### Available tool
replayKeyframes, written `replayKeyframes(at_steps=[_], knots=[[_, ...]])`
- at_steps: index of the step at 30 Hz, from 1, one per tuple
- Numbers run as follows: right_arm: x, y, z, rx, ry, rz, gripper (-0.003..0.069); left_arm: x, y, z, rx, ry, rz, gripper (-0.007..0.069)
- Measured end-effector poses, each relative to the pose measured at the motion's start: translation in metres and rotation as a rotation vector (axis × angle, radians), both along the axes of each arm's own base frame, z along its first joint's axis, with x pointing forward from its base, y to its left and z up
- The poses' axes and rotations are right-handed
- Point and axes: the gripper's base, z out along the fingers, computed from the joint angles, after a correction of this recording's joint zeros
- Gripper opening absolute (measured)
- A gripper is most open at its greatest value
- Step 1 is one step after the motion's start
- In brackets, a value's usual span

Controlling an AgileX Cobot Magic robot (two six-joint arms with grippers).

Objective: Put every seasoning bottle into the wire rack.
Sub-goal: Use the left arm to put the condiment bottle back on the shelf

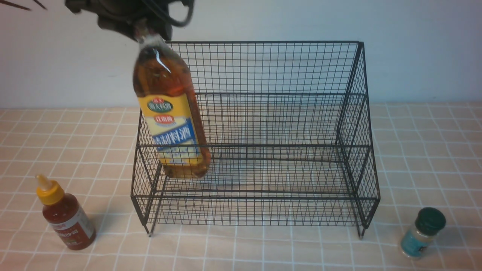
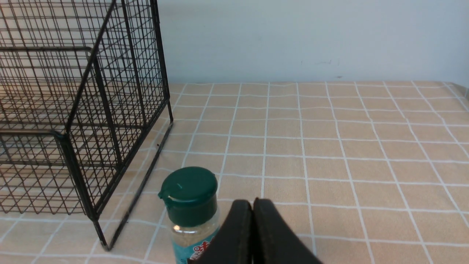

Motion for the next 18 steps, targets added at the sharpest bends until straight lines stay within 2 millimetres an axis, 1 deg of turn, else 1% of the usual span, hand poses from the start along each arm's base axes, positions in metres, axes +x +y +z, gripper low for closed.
replayKeyframes(at_steps=[2, 5, 9, 11, 14, 15, 16, 17, 18], knots=[[0.000, 0.000, 0.000, 0.000, 0.000, 0.000, -0.0011, 0.003, -0.003, -0.009, -0.014, 0.032, -0.007, 0.0314], [0.000, 0.000, 0.000, 0.000, 0.000, 0.000, -0.0011, 0.004, -0.007, -0.013, -0.038, 0.053, -0.015, 0.0311], [0.000, 0.000, 0.000, 0.000, 0.000, 0.000, -0.0011, 0.003, -0.010, -0.014, -0.038, 0.056, -0.023, 0.0311], [0.000, 0.000, 0.000, 0.000, 0.000, 0.000, -0.0011, 0.003, -0.013, -0.014, -0.042, 0.049, -0.030, 0.0336], [0.000, 0.000, 0.000, 0.000, 0.000, 0.000, -0.0011, -0.001, -0.014, -0.007, -0.056, 0.028, -0.037, 0.0397], [0.000, 0.000, 0.000, 0.000, 0.000, 0.000, -0.0011, -0.004, -0.013, -0.003, -0.061, 0.017, -0.040, 0.0411], [0.000, 0.000, 0.000, 0.000, 0.000, 0.000, -0.0011, -0.004, -0.013, -0.003, -0.061, 0.017, -0.040, 0.0414], [0.000, 0.000, 0.000, 0.000, 0.000, 0.000, -0.0011, -0.011, -0.010, 0.008, -0.064, -0.010, -0.042, 0.0436], [0.000, 0.000, 0.000, 0.000, 0.000, 0.000, -0.0011, -0.012, -0.010, 0.009, -0.064, -0.014, -0.043, 0.0437]])
